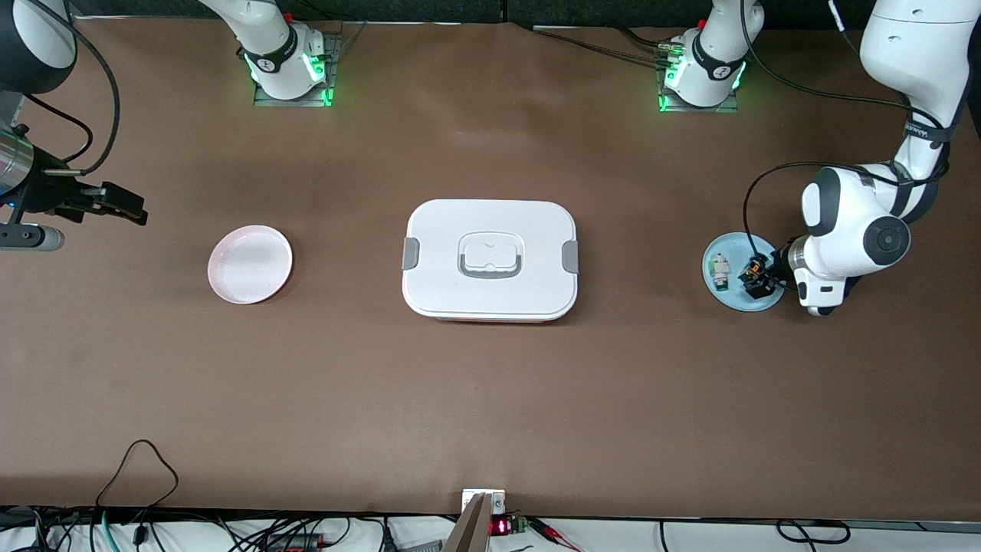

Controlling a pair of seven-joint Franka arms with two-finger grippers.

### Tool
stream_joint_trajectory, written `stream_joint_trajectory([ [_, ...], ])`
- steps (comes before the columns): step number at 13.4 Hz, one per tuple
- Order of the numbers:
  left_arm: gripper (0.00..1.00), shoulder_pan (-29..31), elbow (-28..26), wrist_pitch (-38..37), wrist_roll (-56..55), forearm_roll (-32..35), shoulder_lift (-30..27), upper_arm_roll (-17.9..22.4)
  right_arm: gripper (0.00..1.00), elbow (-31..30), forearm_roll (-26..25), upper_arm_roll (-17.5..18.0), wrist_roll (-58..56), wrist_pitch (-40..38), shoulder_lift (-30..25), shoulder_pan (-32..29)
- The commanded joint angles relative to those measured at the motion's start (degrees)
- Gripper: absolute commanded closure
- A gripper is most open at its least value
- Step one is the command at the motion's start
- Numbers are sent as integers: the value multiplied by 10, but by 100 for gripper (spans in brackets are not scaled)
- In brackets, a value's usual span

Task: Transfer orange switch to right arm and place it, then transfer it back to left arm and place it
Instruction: 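Lower the left gripper and grasp the orange switch on the plate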

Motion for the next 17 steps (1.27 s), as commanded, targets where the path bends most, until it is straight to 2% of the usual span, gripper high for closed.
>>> stream_joint_trajectory([
  [1,0,3,-44,45,-4,-8,-18,-3,0,5,10,-1,-1,-7,0,1],
  [9,1,1,-53,53,4,-7,-17,-4,0,4,9,0,-2,-8,9,4],
  [10,11,1,-52,52,8,-7,-17,-4,0,4,9,2,-2,-8,9,10],
  [11,29,1,-52,51,12,-7,-17,-4,0,5,9,2,4,-8,9,19],
  [12,43,1,-50,50,16,-7,-16,-4,0,4,9,2,6,-9,9,19],
  [13,49,1,-49,50,16,-7,-16,-4,0,3,9,2,6,-10,10,19],
  [17,61,-2,-30,28,38,-7,-20,-5,0,4,9,2,5,-9,14,15],
])
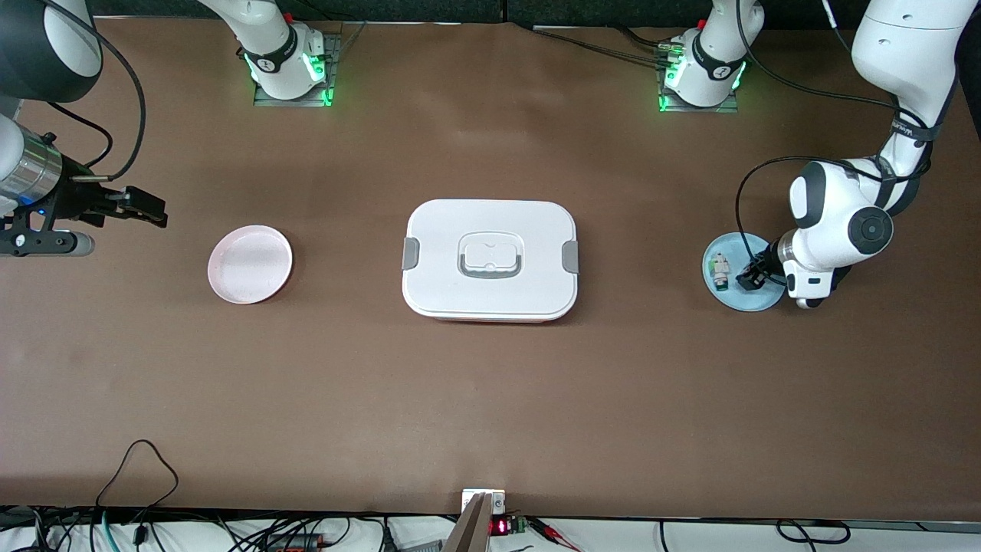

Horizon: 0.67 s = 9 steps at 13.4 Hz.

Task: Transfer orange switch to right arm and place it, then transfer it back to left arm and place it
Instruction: 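Lower the left gripper and grasp the orange switch on the plate, then lift the orange switch with the left gripper and carry it over the box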

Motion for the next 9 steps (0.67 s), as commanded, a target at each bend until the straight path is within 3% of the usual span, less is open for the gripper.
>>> stream_joint_trajectory([
  [1,62,-6,20,-43,21,-6,-20,-5,0,4,6,0,4,-8,1,0],
  [5,73,-11,105,-190,81,-3,-29,-37,0,3,6,1,4,-7,2,9],
  [7,88,-10,124,-247,88,-6,-44,-68,0,2,6,1,-5,-6,12,13],
  [9,99,-10,152,-312,81,-7,-52,-125,0,4,7,0,-5,-4,15,14],
])
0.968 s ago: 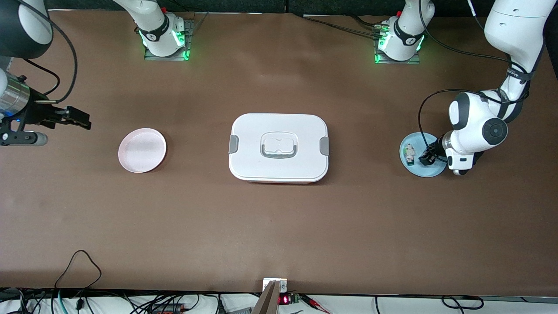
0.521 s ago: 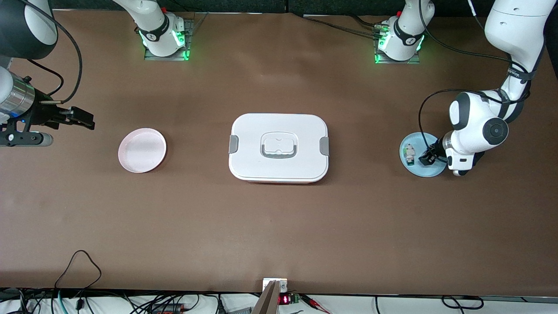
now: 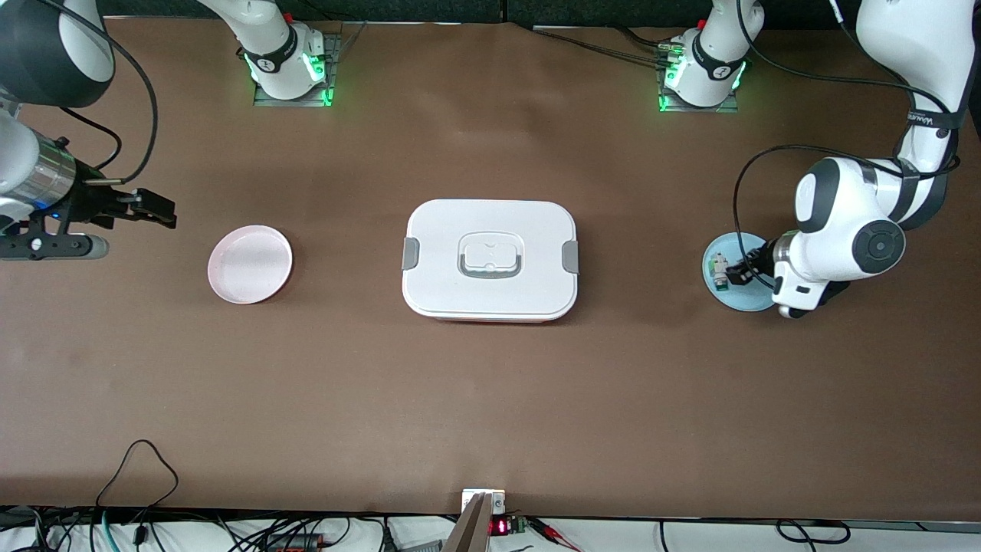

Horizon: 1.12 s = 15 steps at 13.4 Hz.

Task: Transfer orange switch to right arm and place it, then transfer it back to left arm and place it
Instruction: 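Lift the orange switch with the left gripper and carry it over the box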

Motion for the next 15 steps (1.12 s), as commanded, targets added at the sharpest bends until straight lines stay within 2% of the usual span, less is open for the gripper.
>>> stream_joint_trajectory([
  [1,100,0,49,-101,-9,-26,-12,-58,0,6,5,-1,-6,-6,4,5],
  [3,100,-11,97,-160,-69,-122,-9,-61,0,6,2,0,-6,-11,4,24],
  [5,100,-53,151,-229,-154,-182,-1,-61,0,7,1,0,-6,-17,1,34],
  [8,100,-116,232,-276,-276,-302,13,-67,0,7,16,-4,-5,-16,-19,29],
  [9,100,-128,257,-286,-327,-332,20,-69,0,8,51,-9,-5,-16,-19,27],
  [11,100,-145,280,-288,-401,-437,20,-69,0,8,122,-19,-4,-16,-19,24],
  [14,100,-144,296,-289,-428,-568,17,-69,0,8,260,-26,-3,-8,-11,9],
  [15,100,-146,305,-288,-426,-592,18,-69,0,7,328,-26,-3,-2,-10,1],
])
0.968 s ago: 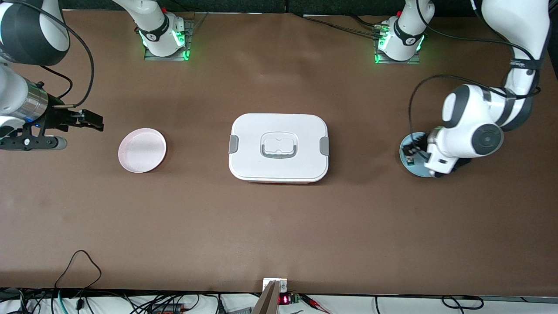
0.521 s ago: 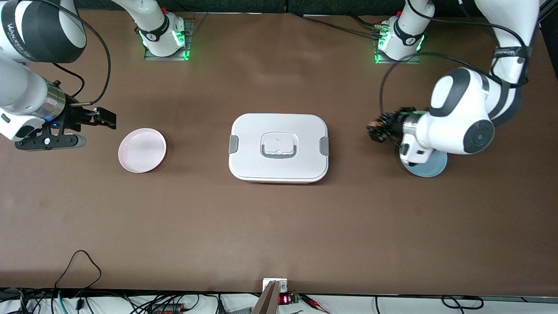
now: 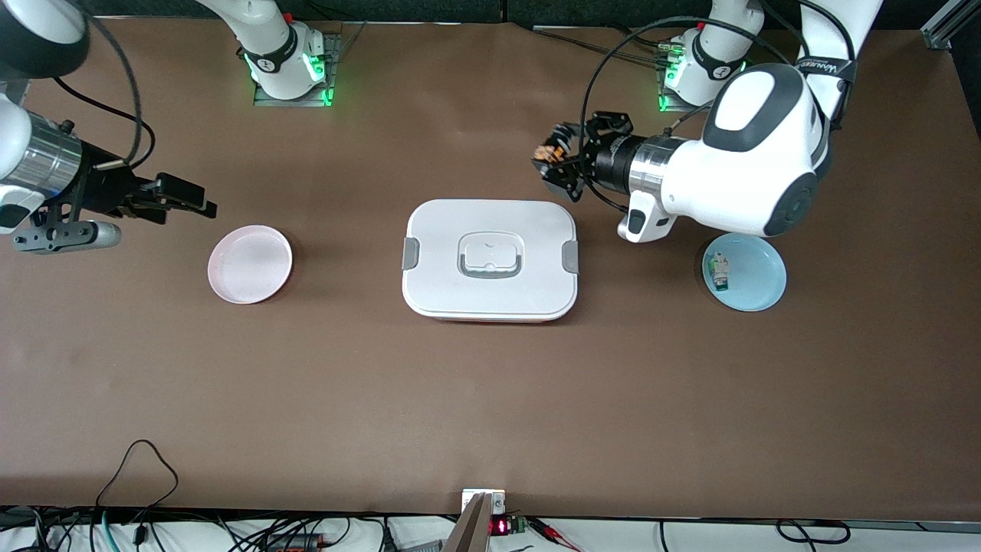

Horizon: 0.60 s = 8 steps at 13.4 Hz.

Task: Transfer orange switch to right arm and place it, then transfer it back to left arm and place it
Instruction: 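Lift the orange switch with the left gripper and carry it over the box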

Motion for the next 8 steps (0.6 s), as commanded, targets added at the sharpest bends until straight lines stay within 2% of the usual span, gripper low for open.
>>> stream_joint_trajectory([
  [1,100,0,40,-13,-11,-71,16,2,0,0,146,1,6,5,3,-17],
  [2,100,-6,54,-9,-18,-114,20,3,0,-3,204,1,8,10,5,-15],
  [4,100,-7,56,27,-26,-187,29,5,0,-4,264,3,6,40,9,-12],
  [6,100,-26,54,98,-56,-215,35,3,0,-4,305,10,7,55,9,-4],
  [8,100,-37,52,153,-63,-247,36,3,0,-5,380,15,-1,53,17,-4],
])
